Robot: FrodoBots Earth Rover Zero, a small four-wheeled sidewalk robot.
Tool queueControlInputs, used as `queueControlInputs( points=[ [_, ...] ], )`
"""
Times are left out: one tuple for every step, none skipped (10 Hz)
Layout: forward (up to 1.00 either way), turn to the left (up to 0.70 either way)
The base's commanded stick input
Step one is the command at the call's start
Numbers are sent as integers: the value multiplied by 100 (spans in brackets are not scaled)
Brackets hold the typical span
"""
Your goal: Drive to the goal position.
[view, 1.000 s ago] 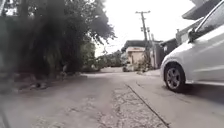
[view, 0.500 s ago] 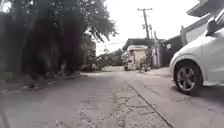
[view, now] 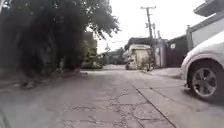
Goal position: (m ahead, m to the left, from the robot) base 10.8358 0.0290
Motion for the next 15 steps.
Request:
queueControlInputs(
  points=[
    [85, 0],
    [85, 0],
    [85, 0],
    [85, 0],
    [85, 0],
    [85, 0],
    [85, 0],
    [85, 0],
    [85, -6],
    [85, -22],
    [85, -34],
    [85, -33],
    [85, -15],
    [85, 0],
    [85, 0]
  ],
)
